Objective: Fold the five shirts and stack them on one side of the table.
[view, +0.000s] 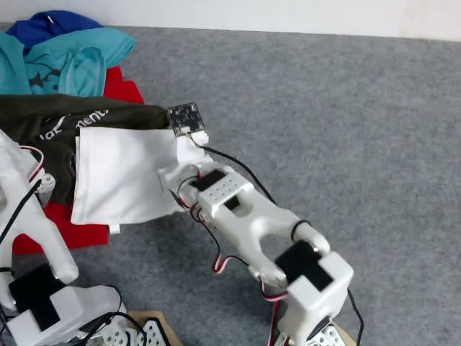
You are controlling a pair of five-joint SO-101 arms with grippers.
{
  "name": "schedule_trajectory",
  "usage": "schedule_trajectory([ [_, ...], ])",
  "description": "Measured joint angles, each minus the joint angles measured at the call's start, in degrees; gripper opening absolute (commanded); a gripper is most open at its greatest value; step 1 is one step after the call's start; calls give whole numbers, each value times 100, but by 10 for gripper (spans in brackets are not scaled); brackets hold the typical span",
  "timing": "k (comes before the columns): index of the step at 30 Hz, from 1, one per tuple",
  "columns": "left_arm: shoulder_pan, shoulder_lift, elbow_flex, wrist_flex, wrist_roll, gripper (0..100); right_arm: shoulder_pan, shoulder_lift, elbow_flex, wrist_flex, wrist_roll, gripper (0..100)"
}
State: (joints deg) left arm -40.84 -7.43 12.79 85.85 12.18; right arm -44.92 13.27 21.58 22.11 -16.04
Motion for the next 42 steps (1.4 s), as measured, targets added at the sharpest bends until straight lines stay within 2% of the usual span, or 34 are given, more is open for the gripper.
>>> schedule_trajectory([
  [6,-9,0,9,-62,0,10,-26,369,-132,0,0,244],
  [12,-9,0,26,-62,0,10,-70,545,-299,0,0,12],
  [18,-9,0,519,-422,0,10,9,554,-404,70,149,5],
  [23,-9,0,1037,-826,0,10,422,545,-703,1046,475,5],
  [28,9,0,1705,-1327,211,10,1468,316,-791,1679,624,5],
  [32,35,0,2075,-1697,413,10,2593,44,-782,1837,624,5],
  [42,589,0,2567,-2259,448,8,5556,-202,-659,1890,651,5],
])
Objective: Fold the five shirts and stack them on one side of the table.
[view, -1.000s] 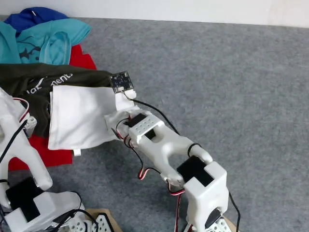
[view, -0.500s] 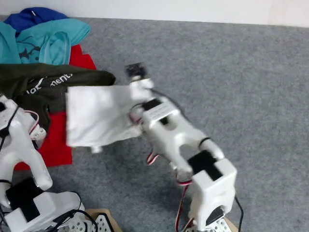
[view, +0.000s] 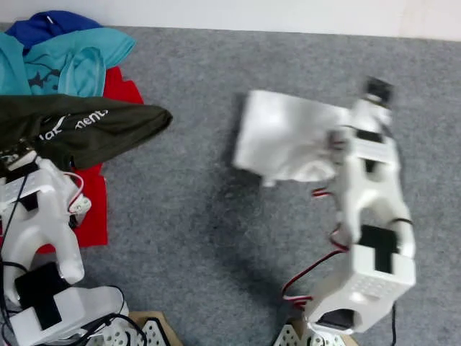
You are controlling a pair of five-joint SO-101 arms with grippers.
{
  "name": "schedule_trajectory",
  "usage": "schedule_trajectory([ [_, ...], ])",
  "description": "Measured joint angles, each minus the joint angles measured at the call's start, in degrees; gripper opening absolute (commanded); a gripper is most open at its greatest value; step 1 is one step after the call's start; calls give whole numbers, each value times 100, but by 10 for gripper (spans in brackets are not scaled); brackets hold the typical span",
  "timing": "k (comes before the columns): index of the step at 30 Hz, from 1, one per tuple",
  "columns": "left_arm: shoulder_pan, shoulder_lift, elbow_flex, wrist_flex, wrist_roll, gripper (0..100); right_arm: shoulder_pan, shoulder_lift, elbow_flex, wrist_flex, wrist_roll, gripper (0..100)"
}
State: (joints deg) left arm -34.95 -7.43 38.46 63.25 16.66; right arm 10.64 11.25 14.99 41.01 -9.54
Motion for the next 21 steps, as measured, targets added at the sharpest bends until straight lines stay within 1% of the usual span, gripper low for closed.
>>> schedule_trajectory([
  [3,44,0,35,-62,0,7,897,0,0,-97,308,6],
  [6,44,0,35,-70,0,7,1820,0,0,-316,431,6],
  [13,44,0,35,-70,0,7,3596,0,0,-651,484,6],
  [21,360,0,132,-79,-9,7,5486,0,26,-949,484,6],
])
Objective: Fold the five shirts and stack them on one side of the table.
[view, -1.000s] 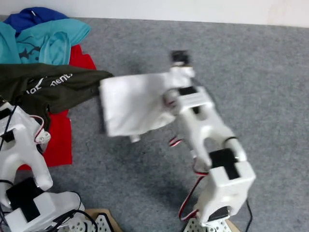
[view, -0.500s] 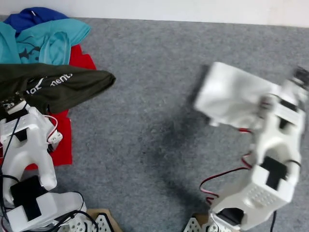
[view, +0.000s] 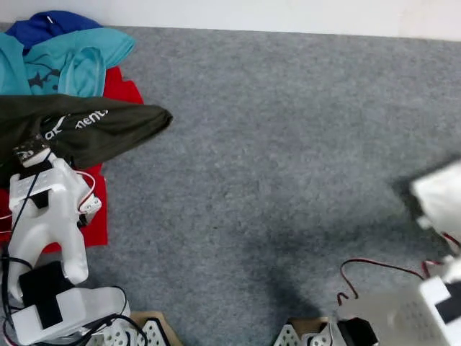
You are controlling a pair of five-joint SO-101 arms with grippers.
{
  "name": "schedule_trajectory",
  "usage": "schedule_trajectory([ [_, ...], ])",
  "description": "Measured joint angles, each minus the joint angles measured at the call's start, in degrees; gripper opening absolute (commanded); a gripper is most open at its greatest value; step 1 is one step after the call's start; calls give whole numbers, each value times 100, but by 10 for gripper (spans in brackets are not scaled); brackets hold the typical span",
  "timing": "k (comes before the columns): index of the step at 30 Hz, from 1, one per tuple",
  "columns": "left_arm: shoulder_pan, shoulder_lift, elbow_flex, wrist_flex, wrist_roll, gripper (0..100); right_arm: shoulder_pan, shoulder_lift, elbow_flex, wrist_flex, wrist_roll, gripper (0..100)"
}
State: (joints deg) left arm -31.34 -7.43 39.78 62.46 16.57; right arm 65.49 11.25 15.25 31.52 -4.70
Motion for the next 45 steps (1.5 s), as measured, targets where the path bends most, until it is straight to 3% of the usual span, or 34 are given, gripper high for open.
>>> schedule_trajectory([
  [11,62,0,18,0,0,9,1380,-9,299,-26,369,21],
  [19,62,0,18,0,0,9,1319,-18,299,-35,343,187],
  [29,62,0,18,0,0,10,1143,-1037,158,114,-308,177],
  [33,62,0,18,0,0,10,1064,-1099,158,114,-343,35],
  [45,62,0,53,0,0,10,1354,976,-800,-554,202,6],
])
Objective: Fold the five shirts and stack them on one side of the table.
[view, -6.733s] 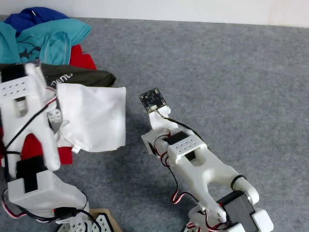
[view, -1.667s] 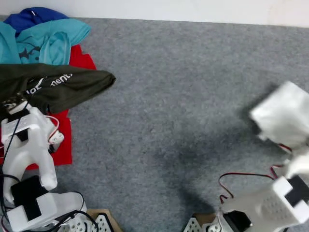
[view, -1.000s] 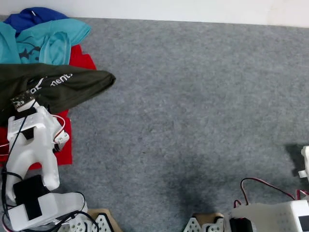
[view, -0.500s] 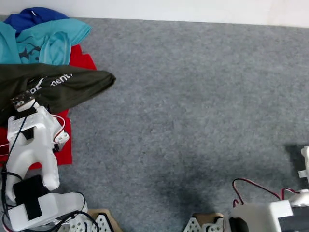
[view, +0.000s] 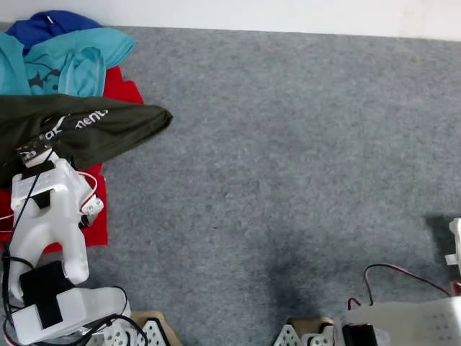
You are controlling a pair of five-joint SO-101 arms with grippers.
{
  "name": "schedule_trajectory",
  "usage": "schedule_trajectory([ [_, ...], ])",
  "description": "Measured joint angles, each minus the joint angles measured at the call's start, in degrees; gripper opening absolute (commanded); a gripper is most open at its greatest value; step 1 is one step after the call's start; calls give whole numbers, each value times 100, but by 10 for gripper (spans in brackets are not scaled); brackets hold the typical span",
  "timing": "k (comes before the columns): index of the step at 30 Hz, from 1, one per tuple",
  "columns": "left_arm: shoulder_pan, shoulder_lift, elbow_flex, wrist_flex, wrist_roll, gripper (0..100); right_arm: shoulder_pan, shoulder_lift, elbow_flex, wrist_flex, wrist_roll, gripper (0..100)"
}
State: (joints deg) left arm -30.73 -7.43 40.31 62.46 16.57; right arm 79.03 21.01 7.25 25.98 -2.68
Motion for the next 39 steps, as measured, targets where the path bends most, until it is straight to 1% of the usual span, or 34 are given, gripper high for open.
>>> schedule_trajectory([
  [6,0,0,0,0,0,8,387,1011,-677,-26,70,6],
  [9,0,0,0,0,0,7,387,1081,-809,-26,220,6],
  [12,0,0,0,0,0,7,308,1055,-879,-26,114,6],
  [19,0,0,9,0,0,7,-290,0,-879,607,-387,6],
  [21,0,0,53,0,0,7,-501,-281,-879,844,-440,6],
  [24,9,0,167,-229,0,7,-844,-448,-879,1284,-448,6],
  [28,9,-9,185,-360,0,7,-1231,-387,-879,1705,-448,6],
  [35,9,-9,185,-387,0,10,-1899,378,-879,2084,-466,6],
  [39,9,-9,185,-387,0,10,-2048,686,-967,2101,-466,6],
])
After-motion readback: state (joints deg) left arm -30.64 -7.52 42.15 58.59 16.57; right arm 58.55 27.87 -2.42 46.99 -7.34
